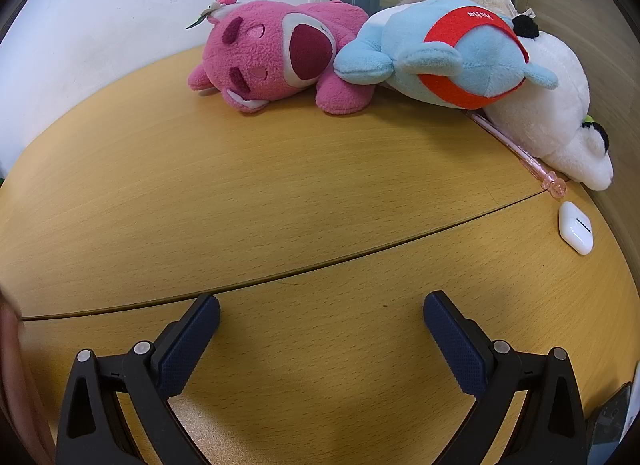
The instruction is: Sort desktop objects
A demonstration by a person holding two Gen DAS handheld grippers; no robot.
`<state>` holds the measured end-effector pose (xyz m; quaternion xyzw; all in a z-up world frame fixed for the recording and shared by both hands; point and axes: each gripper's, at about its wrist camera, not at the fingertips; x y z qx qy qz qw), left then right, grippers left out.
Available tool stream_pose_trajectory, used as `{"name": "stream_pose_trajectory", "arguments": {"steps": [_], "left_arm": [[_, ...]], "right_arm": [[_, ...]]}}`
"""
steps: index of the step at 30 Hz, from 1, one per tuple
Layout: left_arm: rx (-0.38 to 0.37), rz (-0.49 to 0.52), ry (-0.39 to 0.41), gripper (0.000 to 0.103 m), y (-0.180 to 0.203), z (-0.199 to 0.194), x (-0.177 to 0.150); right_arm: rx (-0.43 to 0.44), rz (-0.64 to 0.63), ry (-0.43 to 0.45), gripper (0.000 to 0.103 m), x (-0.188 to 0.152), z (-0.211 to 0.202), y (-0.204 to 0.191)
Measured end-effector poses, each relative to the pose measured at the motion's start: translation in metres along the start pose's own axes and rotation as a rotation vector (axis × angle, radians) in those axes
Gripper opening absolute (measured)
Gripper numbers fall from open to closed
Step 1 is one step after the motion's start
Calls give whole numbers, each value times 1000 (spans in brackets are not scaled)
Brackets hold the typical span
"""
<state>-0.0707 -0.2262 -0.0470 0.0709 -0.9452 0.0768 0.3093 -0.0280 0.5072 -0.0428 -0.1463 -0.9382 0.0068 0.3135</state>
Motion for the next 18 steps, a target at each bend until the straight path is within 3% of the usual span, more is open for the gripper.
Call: {"name": "stream_pose_trajectory", "arguments": {"steps": [18], "left_arm": [[-1, 1, -1, 103, -1, 0, 1]], "right_arm": [[0, 1, 1, 103, -1, -4, 0]]}}
Point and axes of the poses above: each gripper's, at about its wrist camera, not at the fingertips, and z roughly the way its jaws point, y to its right, x to its top, and after that the axes turned 7 degrees about x, right-handed
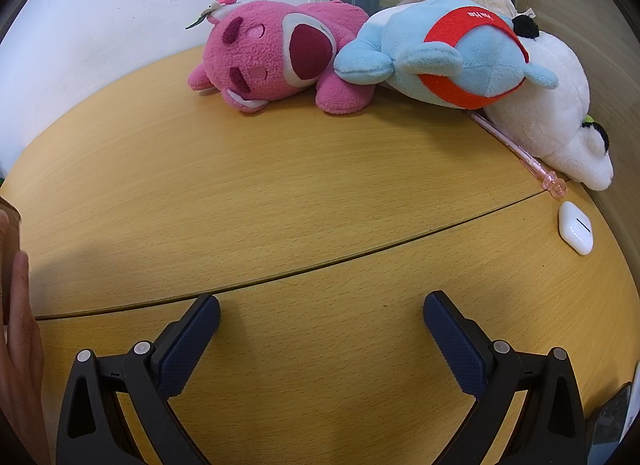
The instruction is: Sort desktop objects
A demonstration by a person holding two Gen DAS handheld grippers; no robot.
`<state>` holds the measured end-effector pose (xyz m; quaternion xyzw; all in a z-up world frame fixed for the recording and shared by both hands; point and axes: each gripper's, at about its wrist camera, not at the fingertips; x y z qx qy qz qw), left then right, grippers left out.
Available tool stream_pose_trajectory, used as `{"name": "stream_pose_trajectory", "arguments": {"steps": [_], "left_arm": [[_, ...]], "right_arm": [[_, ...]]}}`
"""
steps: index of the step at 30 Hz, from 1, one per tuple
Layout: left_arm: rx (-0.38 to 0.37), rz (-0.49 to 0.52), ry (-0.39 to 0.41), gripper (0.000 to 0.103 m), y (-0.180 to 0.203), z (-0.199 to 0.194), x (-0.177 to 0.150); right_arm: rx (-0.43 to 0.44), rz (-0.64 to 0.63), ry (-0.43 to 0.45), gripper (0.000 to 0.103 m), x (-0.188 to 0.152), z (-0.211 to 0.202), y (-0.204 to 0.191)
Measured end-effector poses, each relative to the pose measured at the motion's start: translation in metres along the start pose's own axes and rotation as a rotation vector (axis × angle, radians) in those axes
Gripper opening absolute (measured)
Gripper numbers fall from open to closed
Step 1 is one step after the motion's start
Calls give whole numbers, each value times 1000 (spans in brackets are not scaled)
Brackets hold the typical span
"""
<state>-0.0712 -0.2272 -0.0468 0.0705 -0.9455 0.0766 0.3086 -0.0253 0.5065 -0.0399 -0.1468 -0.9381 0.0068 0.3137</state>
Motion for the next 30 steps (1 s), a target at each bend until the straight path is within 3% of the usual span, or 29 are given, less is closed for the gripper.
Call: {"name": "stream_pose_trajectory", "arguments": {"steps": [30], "left_arm": [[-1, 1, -1, 103, -1, 0, 0]], "right_arm": [[0, 0, -1, 103, 4, -1, -5]]}}
Point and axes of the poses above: each gripper's, at about its wrist camera, not at the fingertips, and z roughly the way its jaws point, y to its right, x to its top, and after that the axes turned 7 degrees about x, right-handed
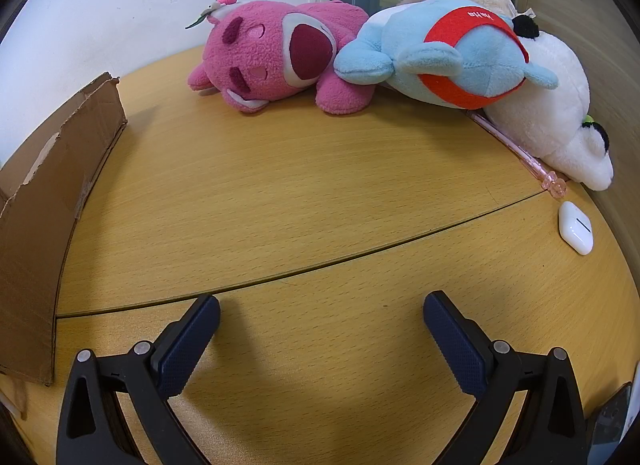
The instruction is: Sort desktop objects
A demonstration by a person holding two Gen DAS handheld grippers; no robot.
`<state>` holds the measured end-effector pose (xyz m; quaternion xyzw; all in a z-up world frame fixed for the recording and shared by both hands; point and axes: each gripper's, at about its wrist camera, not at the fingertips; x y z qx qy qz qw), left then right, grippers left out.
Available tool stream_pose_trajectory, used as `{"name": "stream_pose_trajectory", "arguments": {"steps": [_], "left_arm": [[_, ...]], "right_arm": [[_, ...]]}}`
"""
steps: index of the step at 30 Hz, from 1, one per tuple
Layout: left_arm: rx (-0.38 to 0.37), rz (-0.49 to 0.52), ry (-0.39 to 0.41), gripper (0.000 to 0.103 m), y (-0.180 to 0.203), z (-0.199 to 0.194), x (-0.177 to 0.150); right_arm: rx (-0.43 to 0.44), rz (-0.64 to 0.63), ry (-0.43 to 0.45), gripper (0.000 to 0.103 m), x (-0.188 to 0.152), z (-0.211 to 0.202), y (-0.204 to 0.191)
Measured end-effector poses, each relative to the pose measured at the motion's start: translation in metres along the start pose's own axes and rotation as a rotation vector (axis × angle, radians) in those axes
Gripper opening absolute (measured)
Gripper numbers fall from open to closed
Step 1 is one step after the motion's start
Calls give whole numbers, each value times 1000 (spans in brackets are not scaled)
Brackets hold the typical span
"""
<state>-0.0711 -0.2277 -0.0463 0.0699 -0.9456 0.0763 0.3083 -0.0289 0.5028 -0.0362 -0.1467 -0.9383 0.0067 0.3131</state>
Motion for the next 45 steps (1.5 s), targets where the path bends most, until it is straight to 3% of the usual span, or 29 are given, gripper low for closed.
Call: {"name": "stream_pose_trajectory", "arguments": {"steps": [45], "left_arm": [[-1, 1, 0, 103, -1, 0, 1]], "right_arm": [[1, 0, -1, 103, 6, 2, -2]]}}
Point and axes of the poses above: each gripper's, at about its wrist camera, not at the fingertips, and z roughly the way its jaws point, y to its right, x to its top, and after that the axes turned 7 degrees about x, right-handed
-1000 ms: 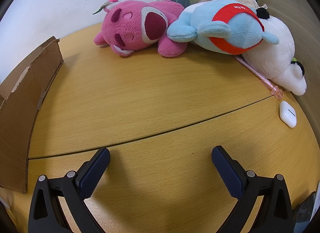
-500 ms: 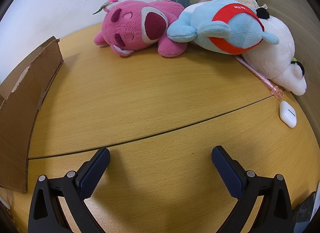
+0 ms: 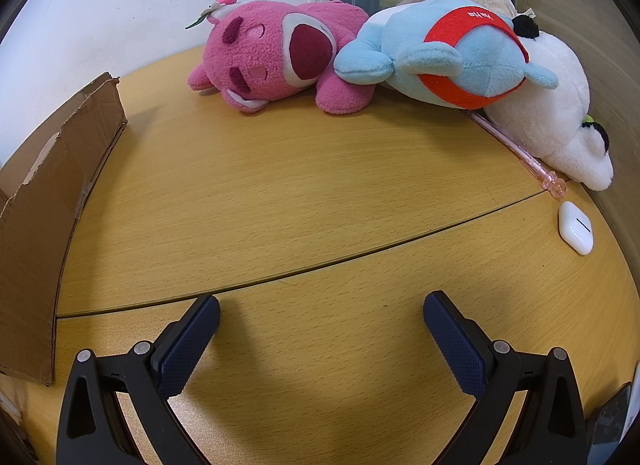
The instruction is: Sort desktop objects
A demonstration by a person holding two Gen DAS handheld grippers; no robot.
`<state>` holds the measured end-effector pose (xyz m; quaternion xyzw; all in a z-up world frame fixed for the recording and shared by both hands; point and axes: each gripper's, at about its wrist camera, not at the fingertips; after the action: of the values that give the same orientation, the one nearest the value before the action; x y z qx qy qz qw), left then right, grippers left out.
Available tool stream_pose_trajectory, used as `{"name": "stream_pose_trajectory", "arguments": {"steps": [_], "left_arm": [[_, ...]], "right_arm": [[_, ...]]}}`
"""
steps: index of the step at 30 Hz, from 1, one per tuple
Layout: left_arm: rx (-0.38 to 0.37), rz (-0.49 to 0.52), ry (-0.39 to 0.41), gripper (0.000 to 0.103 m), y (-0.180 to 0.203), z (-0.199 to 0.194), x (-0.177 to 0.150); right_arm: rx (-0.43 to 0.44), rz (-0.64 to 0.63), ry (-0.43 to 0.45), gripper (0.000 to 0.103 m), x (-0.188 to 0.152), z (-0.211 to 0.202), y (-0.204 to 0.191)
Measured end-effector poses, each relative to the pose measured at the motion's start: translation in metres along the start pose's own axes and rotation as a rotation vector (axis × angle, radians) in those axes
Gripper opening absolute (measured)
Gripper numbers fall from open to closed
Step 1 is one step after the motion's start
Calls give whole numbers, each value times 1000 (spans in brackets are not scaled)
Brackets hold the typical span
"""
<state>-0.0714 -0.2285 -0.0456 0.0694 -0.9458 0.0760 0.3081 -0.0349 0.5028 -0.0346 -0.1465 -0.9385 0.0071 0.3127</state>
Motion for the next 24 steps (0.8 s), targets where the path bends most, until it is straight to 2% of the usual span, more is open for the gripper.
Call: {"name": "stream_pose_trajectory", "arguments": {"steps": [24], "left_arm": [[4, -7, -2, 103, 0, 0, 0]], "right_arm": [[0, 0, -1, 103, 1, 0, -2]]}}
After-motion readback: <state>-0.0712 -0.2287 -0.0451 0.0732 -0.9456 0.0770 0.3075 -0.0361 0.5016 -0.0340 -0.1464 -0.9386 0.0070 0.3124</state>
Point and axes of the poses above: each gripper's, at about its wrist camera, not at the fingertips, and z roughly the way its jaws point, y to its right, x to its top, and after that the axes turned 7 degrees about x, right-handed
